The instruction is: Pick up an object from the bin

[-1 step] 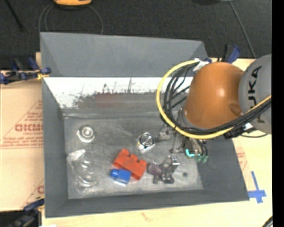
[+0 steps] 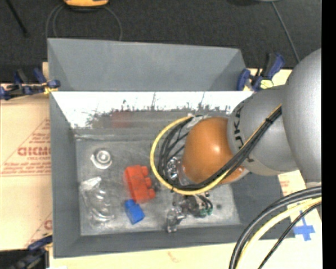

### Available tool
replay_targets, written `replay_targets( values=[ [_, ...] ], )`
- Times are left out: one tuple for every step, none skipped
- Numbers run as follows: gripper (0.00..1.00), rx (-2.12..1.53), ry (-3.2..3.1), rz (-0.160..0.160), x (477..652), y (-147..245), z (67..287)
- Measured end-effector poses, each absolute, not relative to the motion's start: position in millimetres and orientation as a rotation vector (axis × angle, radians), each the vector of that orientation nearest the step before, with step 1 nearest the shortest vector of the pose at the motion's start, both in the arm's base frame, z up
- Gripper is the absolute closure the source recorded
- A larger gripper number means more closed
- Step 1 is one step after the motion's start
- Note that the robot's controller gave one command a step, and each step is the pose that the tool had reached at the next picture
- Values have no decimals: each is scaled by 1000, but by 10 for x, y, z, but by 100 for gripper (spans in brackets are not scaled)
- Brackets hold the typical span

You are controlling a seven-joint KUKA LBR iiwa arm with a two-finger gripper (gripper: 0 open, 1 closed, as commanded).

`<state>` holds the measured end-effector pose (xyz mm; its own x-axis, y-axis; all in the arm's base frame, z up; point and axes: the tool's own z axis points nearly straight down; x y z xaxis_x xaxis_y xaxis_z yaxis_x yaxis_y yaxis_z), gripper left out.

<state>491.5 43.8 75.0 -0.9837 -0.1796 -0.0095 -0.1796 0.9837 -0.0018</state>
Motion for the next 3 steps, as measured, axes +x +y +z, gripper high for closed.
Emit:
replay_targets(
  values=[
    [0, -371, 3109, 3, 5465, 941, 885],
    [100, -363, 3119, 1, 5431, 911, 870],
    [100, -231, 3124, 5, 5433, 1297, 1473]
  ],
)
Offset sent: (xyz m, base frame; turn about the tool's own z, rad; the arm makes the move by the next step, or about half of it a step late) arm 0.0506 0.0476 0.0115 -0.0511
